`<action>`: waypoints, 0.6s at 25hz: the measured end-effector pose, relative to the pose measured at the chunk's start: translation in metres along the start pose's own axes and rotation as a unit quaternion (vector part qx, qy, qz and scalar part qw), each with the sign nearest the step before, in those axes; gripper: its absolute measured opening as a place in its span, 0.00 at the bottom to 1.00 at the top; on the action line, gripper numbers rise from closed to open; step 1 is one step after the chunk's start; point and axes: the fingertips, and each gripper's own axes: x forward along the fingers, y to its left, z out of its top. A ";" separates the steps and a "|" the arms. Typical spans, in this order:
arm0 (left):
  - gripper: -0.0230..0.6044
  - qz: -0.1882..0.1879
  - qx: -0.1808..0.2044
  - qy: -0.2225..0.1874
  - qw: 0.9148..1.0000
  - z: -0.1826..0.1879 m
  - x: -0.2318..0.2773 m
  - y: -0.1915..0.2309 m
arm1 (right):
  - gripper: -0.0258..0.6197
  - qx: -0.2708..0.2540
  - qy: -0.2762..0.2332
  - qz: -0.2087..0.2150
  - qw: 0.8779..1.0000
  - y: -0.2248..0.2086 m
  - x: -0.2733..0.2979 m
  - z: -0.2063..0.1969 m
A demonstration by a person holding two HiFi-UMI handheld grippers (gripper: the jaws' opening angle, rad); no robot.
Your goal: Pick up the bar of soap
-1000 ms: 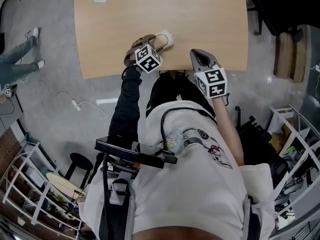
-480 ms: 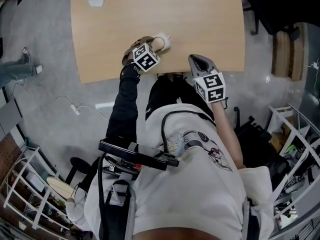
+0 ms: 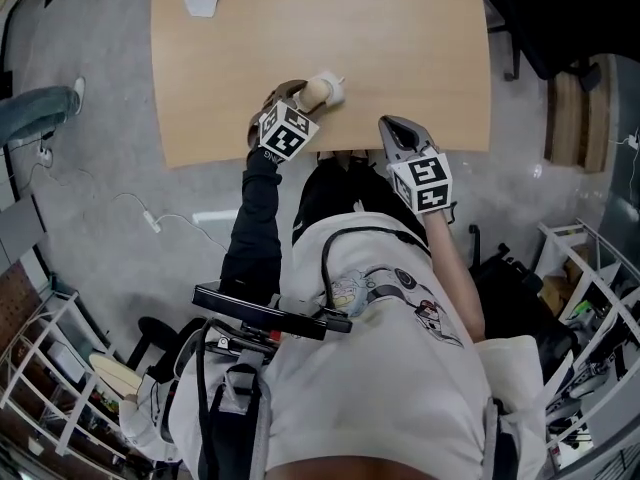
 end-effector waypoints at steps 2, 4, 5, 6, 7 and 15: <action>0.44 0.020 -0.031 -0.045 0.998 0.014 -0.019 0.003 | 0.05 -0.003 -0.020 -0.005 1.000 -0.002 -0.003 0.011; 0.44 0.042 -0.060 -0.093 0.993 0.030 -0.041 0.004 | 0.05 -0.008 -0.045 -0.011 0.999 -0.003 -0.007 0.026; 0.44 0.054 -0.074 -0.116 0.989 0.037 -0.053 0.004 | 0.05 -0.011 -0.057 -0.012 0.998 -0.003 -0.010 0.034; 0.44 0.066 -0.088 -0.138 0.984 0.044 -0.066 0.003 | 0.05 -0.015 -0.069 -0.014 0.997 -0.003 -0.013 0.042; 0.44 0.078 -0.101 -0.161 0.979 0.052 -0.079 0.003 | 0.05 -0.018 -0.081 -0.015 0.996 -0.002 -0.016 0.050; 0.44 0.186 -0.178 -0.327 0.909 0.115 -0.198 0.006 | 0.05 -0.050 -0.181 -0.024 0.982 0.004 -0.060 0.119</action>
